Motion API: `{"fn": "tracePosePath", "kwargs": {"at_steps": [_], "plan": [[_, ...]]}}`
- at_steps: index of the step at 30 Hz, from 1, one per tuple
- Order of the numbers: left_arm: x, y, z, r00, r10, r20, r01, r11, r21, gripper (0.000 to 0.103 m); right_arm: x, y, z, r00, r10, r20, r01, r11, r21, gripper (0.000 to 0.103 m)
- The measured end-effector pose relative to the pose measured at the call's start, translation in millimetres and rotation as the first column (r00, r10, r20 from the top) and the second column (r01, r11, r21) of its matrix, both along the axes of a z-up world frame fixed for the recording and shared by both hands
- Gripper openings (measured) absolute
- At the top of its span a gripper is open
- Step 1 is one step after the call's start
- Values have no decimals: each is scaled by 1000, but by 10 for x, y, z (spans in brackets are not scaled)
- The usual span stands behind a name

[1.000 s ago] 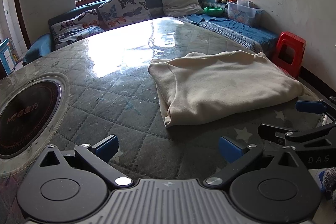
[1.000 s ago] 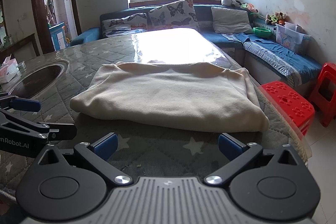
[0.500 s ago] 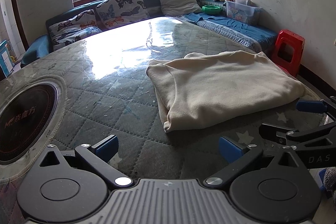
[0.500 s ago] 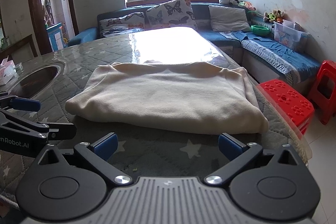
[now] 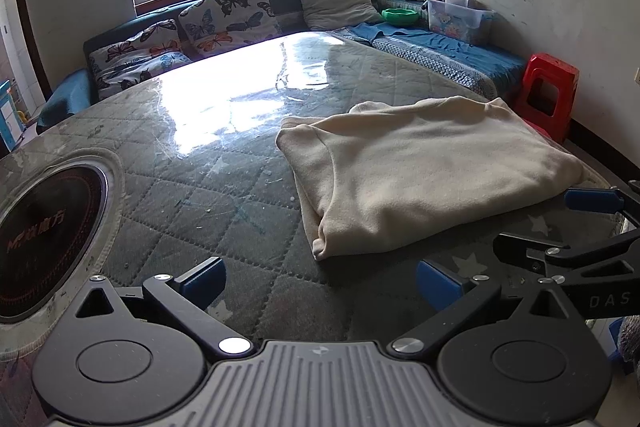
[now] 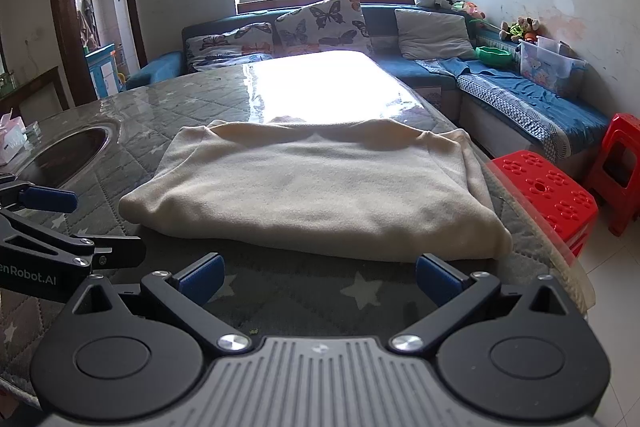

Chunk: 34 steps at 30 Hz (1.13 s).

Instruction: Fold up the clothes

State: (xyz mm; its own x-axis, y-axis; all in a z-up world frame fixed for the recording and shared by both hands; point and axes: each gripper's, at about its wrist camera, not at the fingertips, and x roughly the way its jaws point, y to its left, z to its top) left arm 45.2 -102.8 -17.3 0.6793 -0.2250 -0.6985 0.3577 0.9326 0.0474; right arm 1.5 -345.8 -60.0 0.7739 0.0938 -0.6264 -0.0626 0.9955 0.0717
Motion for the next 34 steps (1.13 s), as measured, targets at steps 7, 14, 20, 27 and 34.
{"fn": "tracePosePath", "kwargs": {"at_steps": [7,14,20,27,34], "plan": [[9,-8,-2,1000,-3,-2,3,1000,-1,103,4,-2,8,1000,1,-1,-1,1000,-1,103],[13,-7,3,1000,-3,-2,3,1000,-2,103,5,3,12,1000,1,-1,-1,1000,-2,103],[11,1,5,1000,-4,-4,4,1000,-6,103,15,7,11,1000,2,-1,-2,1000,-4,103],[17,4,7,1000,-5,-5,5,1000,-7,103,15,11,20,1000,1,2,-1,1000,-5,103],[13,2,11,1000,-4,1,4,1000,-8,103,13,15,17,1000,0,0,0,1000,-6,103]]}}
